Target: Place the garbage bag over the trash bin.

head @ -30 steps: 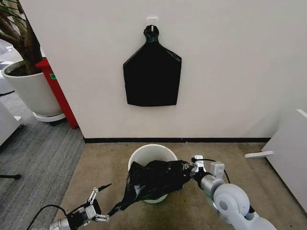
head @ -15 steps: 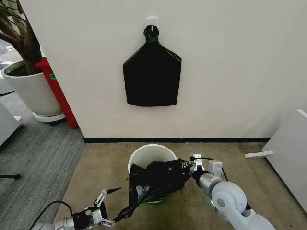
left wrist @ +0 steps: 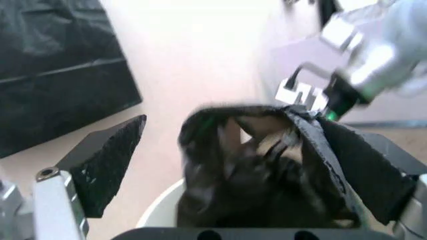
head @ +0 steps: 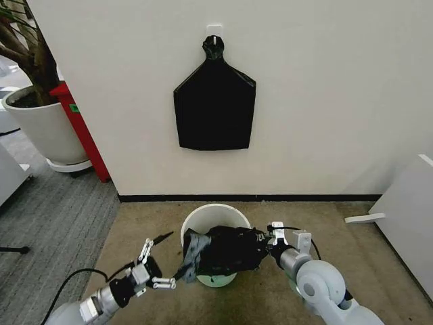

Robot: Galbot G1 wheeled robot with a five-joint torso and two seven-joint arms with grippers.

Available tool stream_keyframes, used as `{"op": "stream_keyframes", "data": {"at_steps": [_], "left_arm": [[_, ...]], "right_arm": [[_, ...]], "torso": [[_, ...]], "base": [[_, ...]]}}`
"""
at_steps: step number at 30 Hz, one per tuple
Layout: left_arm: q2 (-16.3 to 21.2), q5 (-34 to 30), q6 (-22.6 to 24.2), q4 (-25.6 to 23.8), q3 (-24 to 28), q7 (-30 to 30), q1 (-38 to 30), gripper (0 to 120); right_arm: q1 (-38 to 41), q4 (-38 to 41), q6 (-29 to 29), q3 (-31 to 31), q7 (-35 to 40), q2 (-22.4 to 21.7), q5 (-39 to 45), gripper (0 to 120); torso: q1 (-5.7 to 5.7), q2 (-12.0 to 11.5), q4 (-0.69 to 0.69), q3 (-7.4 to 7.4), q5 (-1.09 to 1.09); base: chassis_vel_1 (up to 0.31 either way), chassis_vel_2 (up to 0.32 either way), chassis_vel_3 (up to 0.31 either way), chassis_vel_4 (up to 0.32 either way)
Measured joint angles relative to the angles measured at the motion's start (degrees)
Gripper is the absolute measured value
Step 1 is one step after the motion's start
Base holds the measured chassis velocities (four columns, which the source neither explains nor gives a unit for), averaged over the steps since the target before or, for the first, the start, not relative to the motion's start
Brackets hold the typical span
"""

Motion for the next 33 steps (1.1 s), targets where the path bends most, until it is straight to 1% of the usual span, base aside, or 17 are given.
{"op": "stream_keyframes", "data": {"at_steps": [3,5,9,13,18,20,24,28,31,33], "left_arm": [[0.10,-2.29,2.18,-2.44,-0.11,0.67,0.34,100],[0.03,-2.65,2.43,-2.75,-0.12,0.66,0.32,100],[-1.08,-5.49,4.31,-5.01,-0.49,-0.27,-0.10,100],[-1.58,-6.85,5.04,-6.14,-0.67,-0.97,-0.06,100],[-3.27,-9.43,5.95,-8.53,-1.40,-2.29,0.55,100],[-3.47,-9.67,6.04,-9.02,-1.64,-2.41,0.72,100],[-4.06,-10.02,6.44,-11.72,-2.72,-3.26,1.83,100],[-4.35,-9.96,6.50,-11.56,-2.80,-5.42,1.54,100],[-4.80,-9.55,6.92,-9.57,-2.79,-9.81,0.79,100],[-5.58,-8.99,7.34,-7.07,-3.05,-14.49,0.16,100]], "right_arm": [[-0.10,-0.67,0.04,0.16,0.01,0.11,-0.73,0],[-0.16,-0.76,0.05,0.18,0.01,0.13,-0.92,0],[-0.82,-1.80,0.35,0.39,-0.13,0.44,-2.42,0],[-1.15,-2.46,0.84,0.41,-0.47,0.59,-3.39,0],[-1.24,-2.72,1.16,-0.22,-0.62,0.72,-4.28,0],[-1.16,-2.85,1.24,-0.34,-0.62,0.73,-4.55,0],[-0.99,-3.35,1.81,-0.89,-0.63,0.70,-5.49,0],[-1.08,-2.03,2.13,-1.22,-0.29,0.64,-5.56,0],[-1.48,0.51,2.28,-1.56,0.05,0.51,-6.00,0],[-2.14,2.51,2.85,-1.64,-0.17,0.47,-7.78,0]], "torso": [[0.00,0.00,0.00,0.00,0.00],[0.00,0.00,0.01,0.00,0.00],[0.00,0.00,0.00,0.00,-0.01],[0.00,0.00,0.00,0.00,-0.01],[0.00,0.00,0.00,0.00,-0.01],[0.00,0.00,0.00,0.00,0.00],[0.00,0.00,0.01,0.00,0.00],[0.00,0.00,0.00,0.00,0.00],[0.00,0.00,0.00,0.00,-0.01],[0.00,0.00,0.00,0.00,-0.03]], "base": [[0.000,0.000,0.000,0.000],[0.000,0.000,0.000,0.000],[0.000,0.000,0.000,0.000],[0.000,0.000,0.000,0.000],[0.000,0.000,0.000,0.000],[0.000,0.000,0.000,0.000],[0.000,0.000,0.000,0.000],[0.000,0.000,0.000,0.000],[0.000,0.000,0.000,0.000],[0.000,0.000,0.000,0.000]]}}
